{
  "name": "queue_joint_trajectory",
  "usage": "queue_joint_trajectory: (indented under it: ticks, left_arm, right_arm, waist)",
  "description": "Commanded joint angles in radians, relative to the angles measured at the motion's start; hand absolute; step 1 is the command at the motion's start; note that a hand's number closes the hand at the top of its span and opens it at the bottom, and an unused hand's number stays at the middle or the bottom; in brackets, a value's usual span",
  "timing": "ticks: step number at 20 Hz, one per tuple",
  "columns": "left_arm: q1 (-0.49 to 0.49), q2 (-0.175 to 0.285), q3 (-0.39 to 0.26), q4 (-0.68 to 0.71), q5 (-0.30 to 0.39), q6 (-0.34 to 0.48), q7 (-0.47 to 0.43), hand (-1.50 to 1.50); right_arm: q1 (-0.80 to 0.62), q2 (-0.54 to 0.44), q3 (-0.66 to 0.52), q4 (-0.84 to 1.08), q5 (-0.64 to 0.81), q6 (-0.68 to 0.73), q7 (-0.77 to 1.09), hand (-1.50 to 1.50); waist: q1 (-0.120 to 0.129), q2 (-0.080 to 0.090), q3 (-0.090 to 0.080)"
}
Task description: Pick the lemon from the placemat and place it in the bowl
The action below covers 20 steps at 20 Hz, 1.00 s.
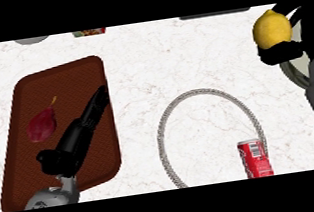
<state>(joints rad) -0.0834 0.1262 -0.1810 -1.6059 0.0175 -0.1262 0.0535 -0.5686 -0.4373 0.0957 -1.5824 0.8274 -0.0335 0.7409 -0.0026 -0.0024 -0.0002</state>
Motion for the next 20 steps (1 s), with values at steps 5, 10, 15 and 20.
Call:
queue_joint_trajectory:
  ticks: [5,10,15,20]
  left_arm:
    - [-0.049,-0.013,0.016,0.064,-0.026,-0.007,-0.018,0.00]
    - [-0.041,-0.025,0.005,0.007,-0.007,-0.019,0.034,0.00]
    - [-0.086,-0.048,0.014,0.041,-0.033,0.004,0.040,0.00]
    - [-0.083,-0.007,0.037,0.010,0.000,-0.038,0.056,0.00]
  right_arm:
    - [0.003,-0.096,-0.100,0.209,0.083,-0.052,-0.130,1.50]
    - [-0.018,-0.163,-0.187,0.403,0.126,-0.201,-0.276,1.50]
    - [-0.031,-0.167,-0.217,0.596,0.106,-0.205,-0.378,1.50]
    - [-0.082,-0.178,-0.304,0.754,-0.082,0.043,-0.410,1.50]
  waist:
    - [0.005,0.006,0.000]
    - [0.014,0.006,0.001]
    - [0.013,0.006,0.001]
    - [0.024,0.009,0.002]
